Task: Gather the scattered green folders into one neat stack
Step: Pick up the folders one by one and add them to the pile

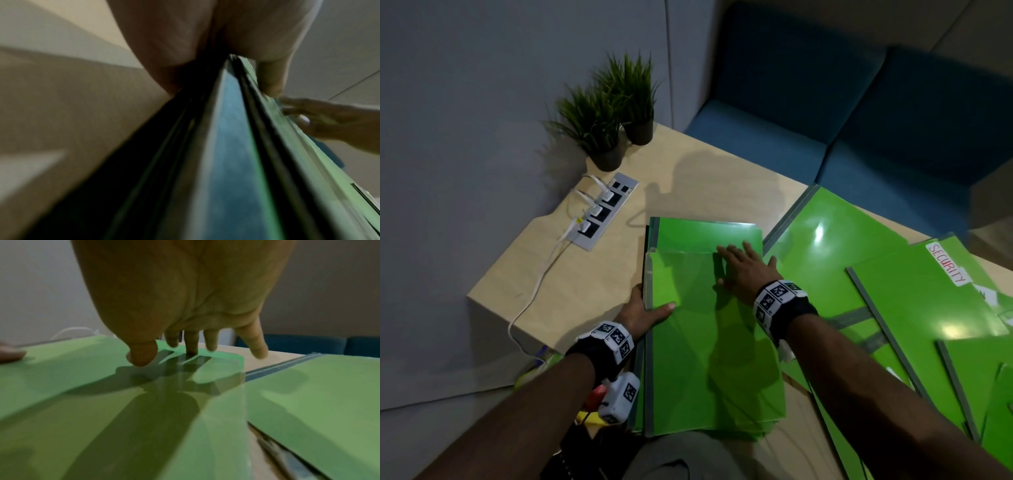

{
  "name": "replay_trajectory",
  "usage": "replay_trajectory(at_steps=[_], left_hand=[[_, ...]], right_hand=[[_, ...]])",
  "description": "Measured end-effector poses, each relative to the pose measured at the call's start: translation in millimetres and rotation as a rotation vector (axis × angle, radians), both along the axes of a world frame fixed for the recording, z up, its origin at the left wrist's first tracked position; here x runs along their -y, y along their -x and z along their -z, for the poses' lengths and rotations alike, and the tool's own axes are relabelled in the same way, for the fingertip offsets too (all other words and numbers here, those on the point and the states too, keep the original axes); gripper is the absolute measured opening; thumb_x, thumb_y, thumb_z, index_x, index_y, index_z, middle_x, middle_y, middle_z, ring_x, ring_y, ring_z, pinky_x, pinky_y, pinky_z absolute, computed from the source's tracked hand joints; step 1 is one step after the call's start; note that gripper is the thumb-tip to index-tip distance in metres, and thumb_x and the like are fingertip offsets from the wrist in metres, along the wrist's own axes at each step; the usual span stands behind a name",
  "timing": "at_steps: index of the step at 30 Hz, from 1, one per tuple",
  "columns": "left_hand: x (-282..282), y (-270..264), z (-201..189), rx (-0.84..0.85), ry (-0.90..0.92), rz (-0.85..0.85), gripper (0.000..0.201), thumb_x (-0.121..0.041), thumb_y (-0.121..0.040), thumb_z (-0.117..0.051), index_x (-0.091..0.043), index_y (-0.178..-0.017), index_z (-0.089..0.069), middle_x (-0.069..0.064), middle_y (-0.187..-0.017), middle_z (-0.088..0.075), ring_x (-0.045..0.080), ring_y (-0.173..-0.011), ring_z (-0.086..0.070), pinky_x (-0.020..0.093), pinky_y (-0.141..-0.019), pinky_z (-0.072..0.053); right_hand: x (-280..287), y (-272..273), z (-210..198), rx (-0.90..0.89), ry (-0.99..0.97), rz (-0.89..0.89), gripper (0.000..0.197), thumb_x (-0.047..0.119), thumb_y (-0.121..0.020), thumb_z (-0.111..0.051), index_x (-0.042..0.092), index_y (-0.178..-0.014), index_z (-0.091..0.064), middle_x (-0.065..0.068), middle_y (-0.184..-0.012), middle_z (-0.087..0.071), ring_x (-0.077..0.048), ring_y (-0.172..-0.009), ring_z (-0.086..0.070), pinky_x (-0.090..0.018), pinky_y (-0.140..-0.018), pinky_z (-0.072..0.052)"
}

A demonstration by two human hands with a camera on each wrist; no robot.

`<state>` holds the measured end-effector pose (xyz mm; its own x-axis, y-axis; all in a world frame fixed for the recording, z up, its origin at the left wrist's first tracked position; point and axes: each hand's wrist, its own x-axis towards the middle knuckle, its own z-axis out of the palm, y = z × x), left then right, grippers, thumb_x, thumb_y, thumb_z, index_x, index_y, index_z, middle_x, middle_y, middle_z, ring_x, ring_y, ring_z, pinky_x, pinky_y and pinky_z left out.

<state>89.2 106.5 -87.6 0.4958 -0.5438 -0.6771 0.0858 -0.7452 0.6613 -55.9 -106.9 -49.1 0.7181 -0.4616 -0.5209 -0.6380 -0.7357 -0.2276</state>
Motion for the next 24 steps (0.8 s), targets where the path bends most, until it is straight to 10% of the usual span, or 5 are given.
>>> replay_trajectory(at_steps=[4, 9, 12, 17, 24], left_hand=[[-1.6, -1.2, -0.8, -0.015, -0.001, 0.001, 0.105, -0.053, -0.077, -0.072, -0.016, -0.153, -0.009, 0.011, -0.158, -0.024, 0.032, -0.141, -0.032, 0.046, -0.113, -0.031], [0.1, -0.8, -1.0, -0.054, 0.040, -0.015, 0.110, -0.055, -0.065, -0.080, -0.015, -0.148, -0.020, 0.013, -0.148, -0.041, 0.032, -0.128, -0.048, 0.047, -0.108, -0.040], [0.1, -2.3, 0.8, -0.098, 0.067, -0.062, 0.127, -0.069, -0.040, -0.084, -0.017, -0.142, -0.029, 0.011, -0.133, -0.056, 0.029, -0.112, -0.059, 0.046, -0.099, -0.049], [0.6, 1.2, -3.3, 0.019, 0.004, 0.019, 0.115, -0.065, -0.058, -0.078, -0.014, -0.146, -0.024, 0.012, -0.139, -0.050, 0.031, -0.121, -0.052, 0.042, -0.102, -0.044], [0.7, 0.5, 3.0, 0.014, 0.012, -0.003, 0.098, -0.057, -0.077, -0.069, -0.015, -0.149, -0.019, 0.013, -0.149, -0.040, 0.032, -0.130, -0.045, 0.048, -0.108, -0.039]], right_hand=[[-7.6, 9.6, 11.1, 0.073, -0.008, 0.204, 0.070, 0.056, -0.082, -0.062, 0.028, -0.139, -0.031, 0.001, -0.147, -0.028, -0.025, -0.139, -0.027, -0.069, -0.100, -0.035], [-4.4, -0.3, 4.0, 0.102, 0.055, 0.040, 0.076, 0.067, -0.084, -0.051, 0.017, -0.137, -0.031, -0.003, -0.143, -0.037, -0.024, -0.137, -0.032, -0.067, -0.113, -0.008], [-7.1, -19.7, -2.9, 0.137, 0.009, -0.080, 0.079, 0.063, -0.088, -0.048, 0.023, -0.149, -0.019, -0.001, -0.158, -0.021, -0.026, -0.144, -0.023, -0.062, -0.116, -0.004], [-31.5, -17.3, 15.7, 0.097, 0.003, 0.031, 0.077, 0.051, -0.093, -0.048, 0.025, -0.154, -0.009, 0.000, -0.163, 0.000, -0.023, -0.150, -0.001, -0.056, -0.117, -0.001], [-20.2, 24.2, 27.5, 0.199, -0.166, 0.815, 0.091, 0.033, -0.084, -0.070, 0.006, -0.150, -0.015, -0.017, -0.156, -0.022, -0.032, -0.144, -0.024, -0.048, -0.116, -0.027]])
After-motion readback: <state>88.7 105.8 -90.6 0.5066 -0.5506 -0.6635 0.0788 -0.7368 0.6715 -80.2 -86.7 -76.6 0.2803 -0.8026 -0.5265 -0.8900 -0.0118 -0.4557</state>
